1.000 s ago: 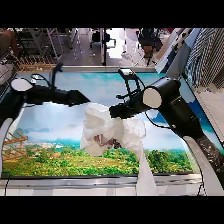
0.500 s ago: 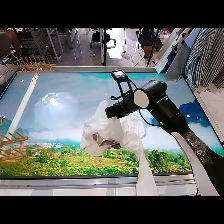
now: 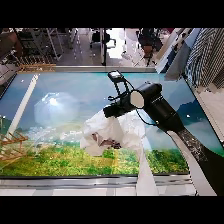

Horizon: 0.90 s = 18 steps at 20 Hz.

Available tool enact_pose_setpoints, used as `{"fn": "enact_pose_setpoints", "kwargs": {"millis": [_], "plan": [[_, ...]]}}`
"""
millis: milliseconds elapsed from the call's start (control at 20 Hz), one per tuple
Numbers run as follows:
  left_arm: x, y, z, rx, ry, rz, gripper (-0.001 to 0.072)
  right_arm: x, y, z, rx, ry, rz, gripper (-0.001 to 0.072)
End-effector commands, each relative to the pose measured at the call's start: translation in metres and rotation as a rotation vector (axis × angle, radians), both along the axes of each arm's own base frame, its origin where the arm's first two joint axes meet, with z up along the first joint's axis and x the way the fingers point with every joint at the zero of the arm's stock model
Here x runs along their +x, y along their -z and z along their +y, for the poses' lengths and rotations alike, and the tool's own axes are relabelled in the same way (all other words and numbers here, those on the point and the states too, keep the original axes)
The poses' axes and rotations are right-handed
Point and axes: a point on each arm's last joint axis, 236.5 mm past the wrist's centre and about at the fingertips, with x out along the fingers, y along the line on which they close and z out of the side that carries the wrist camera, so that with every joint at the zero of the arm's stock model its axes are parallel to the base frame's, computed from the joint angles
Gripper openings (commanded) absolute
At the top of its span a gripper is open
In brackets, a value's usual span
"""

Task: Fold the clothes and pants, and hang the long-sleeved shirts on hangers.

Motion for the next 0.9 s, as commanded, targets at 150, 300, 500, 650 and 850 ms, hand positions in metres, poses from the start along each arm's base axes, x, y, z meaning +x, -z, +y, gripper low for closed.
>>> {"fn": "enact_pose_setpoints", "kwargs": {"millis": [150,300,500,650,850], "plan": [[0.023,0.051,0.02,0.005,0.006,-0.03,0.0341,-0.003,0.0,0.005,0.017,-0.007,0.014,0.0021],[0.028,0.049,0.024,0.027,0.011,-0.05,0.0104,-0.003,0.0,0.005,0.018,-0.007,0.014,0.0021],[0.029,0.045,0.023,0.032,0.012,-0.056,0.0017,-0.008,0.001,0.008,0.03,-0.013,0.033,0.0021],[0.037,0.021,0.019,0.063,0.055,-0.102,0.0017,-0.011,0.002,0.01,0.037,-0.018,0.05,0.0021],[0.081,-0.064,-0.012,0.072,0.151,-0.374,0.0017,-0.015,0.005,0.004,0.011,-0.017,0.068,0.0021]]}}
